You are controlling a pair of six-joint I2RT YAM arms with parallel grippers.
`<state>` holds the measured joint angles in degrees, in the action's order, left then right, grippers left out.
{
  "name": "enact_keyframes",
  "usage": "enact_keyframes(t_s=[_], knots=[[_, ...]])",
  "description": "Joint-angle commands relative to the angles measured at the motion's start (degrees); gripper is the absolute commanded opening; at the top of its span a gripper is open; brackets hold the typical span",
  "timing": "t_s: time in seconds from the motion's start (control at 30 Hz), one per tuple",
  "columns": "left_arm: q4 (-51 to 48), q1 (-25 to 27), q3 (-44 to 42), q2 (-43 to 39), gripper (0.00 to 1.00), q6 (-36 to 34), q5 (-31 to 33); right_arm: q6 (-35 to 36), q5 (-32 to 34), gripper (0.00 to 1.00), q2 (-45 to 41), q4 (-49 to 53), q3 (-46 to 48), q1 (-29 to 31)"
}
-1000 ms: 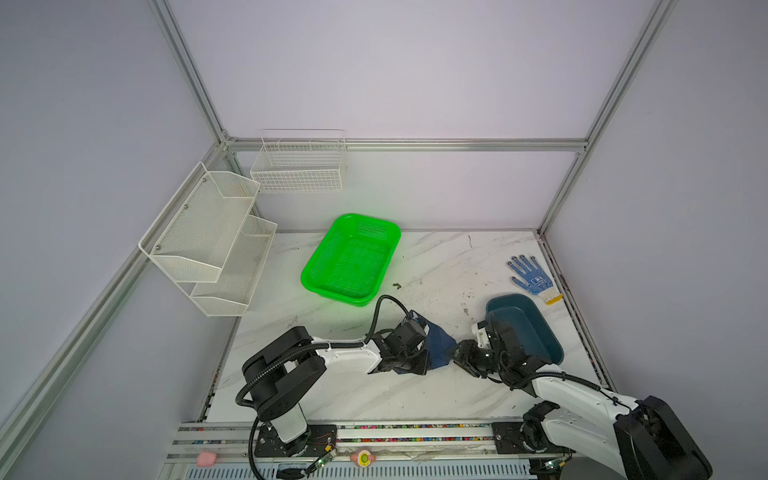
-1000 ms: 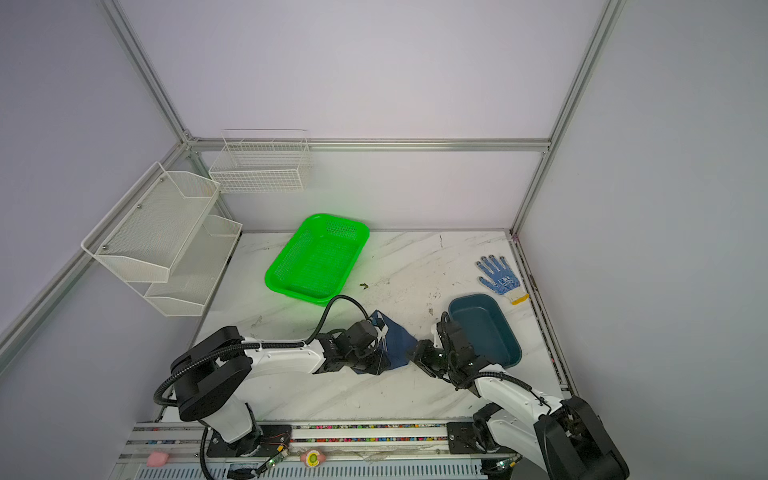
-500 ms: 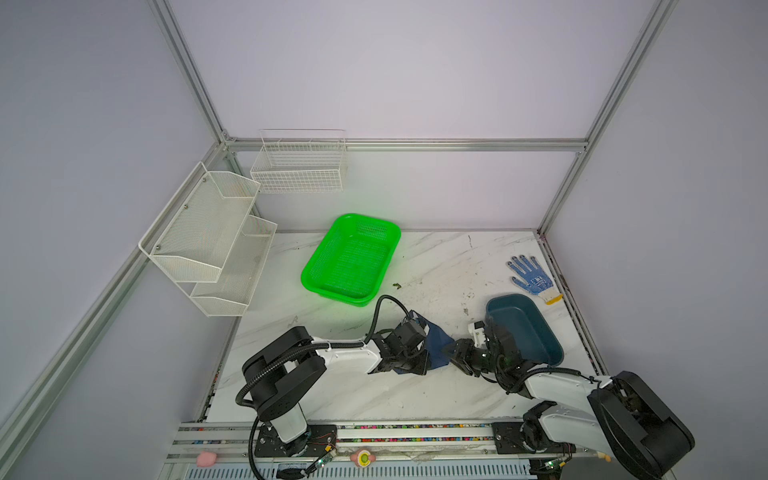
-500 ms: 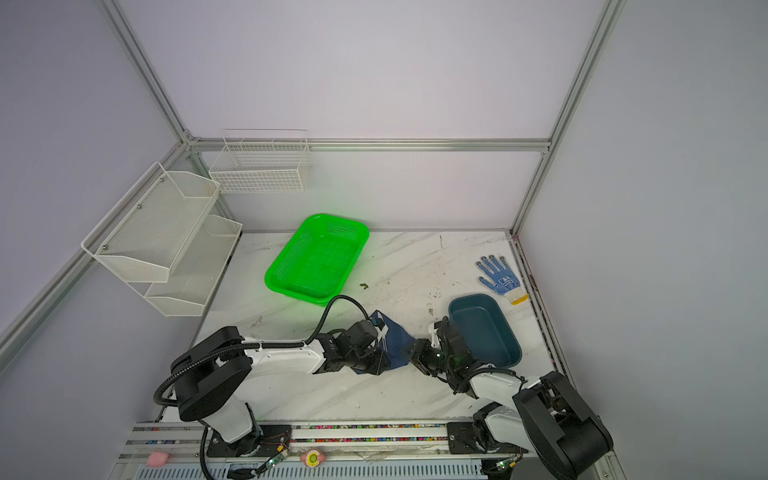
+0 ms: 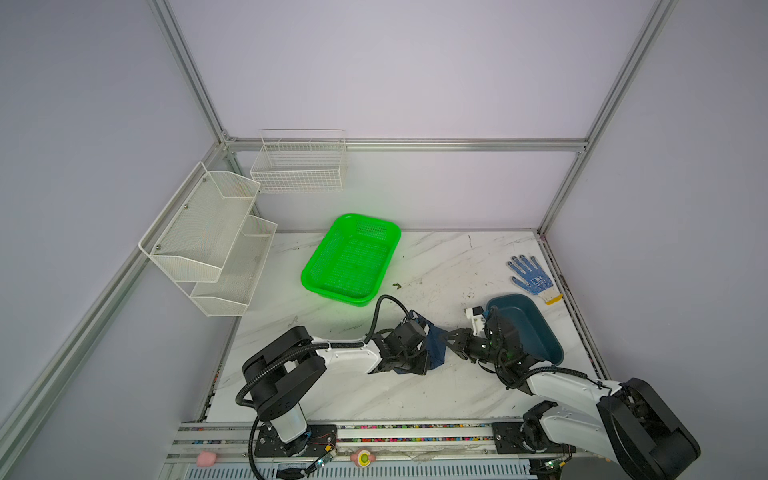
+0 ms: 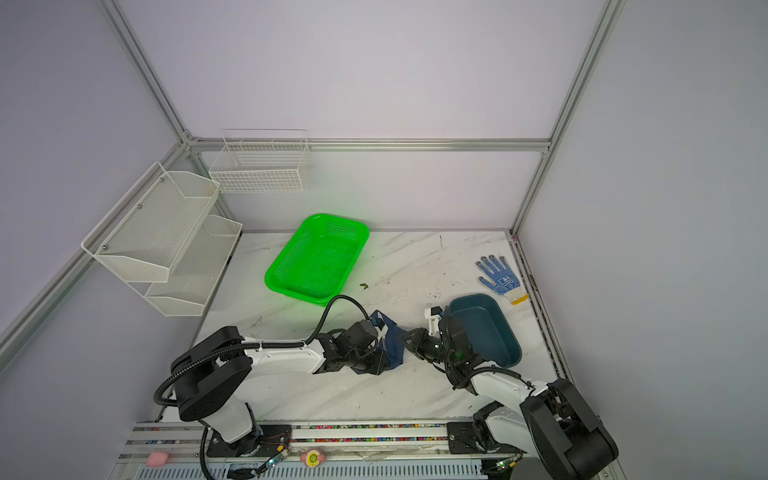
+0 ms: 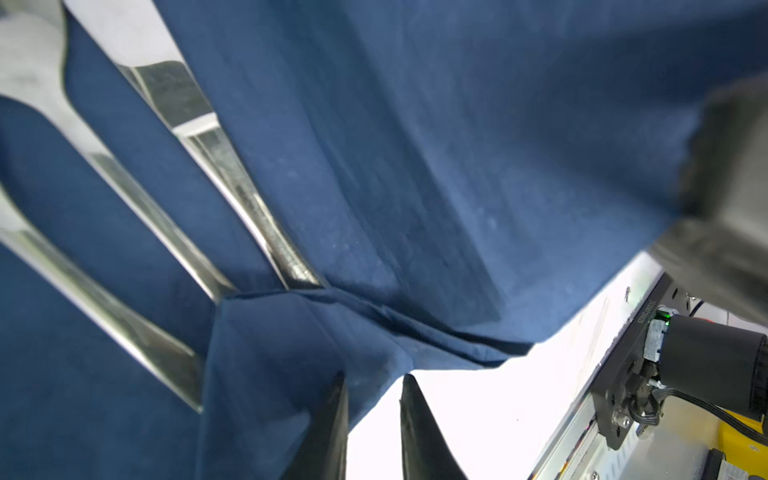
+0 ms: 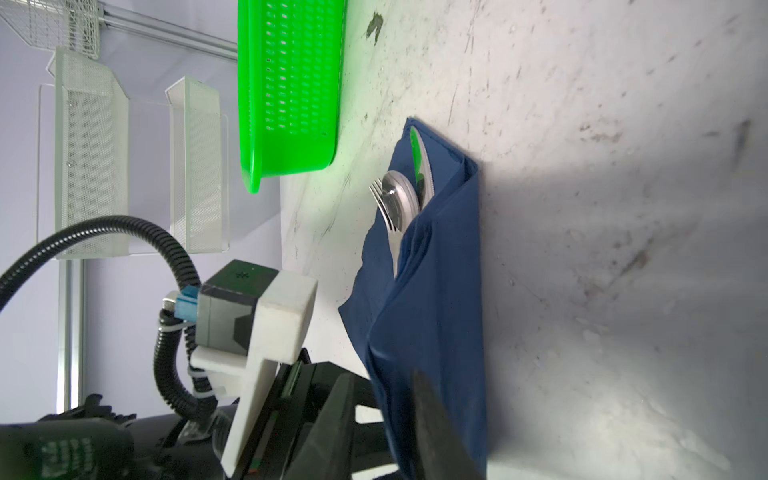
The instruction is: Place the utensils on the paper napkin and roll it up
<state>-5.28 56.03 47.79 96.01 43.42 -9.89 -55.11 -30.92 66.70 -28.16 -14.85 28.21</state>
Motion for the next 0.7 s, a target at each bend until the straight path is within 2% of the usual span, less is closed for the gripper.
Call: enact_keyframes(t_s=[0.0,0.23,0.67], knots=[[0.27,0.20,4.66,-0.72,0.22,0.27,1.69,3.01,-0.86,0.21,-0.76,2.46,-1.65,-0.13],[-1.71,0.13,4.37,-2.13,0.20,2.10,4.24,6.61,-2.39,0.14,1.77,5.31,-3.81,0.82],[-3.23,-0.66,2.32,-5.87,0.19,5.03,7.43,10.31,-1.61,0.18,8.82,7.58,-8.77,7.75]])
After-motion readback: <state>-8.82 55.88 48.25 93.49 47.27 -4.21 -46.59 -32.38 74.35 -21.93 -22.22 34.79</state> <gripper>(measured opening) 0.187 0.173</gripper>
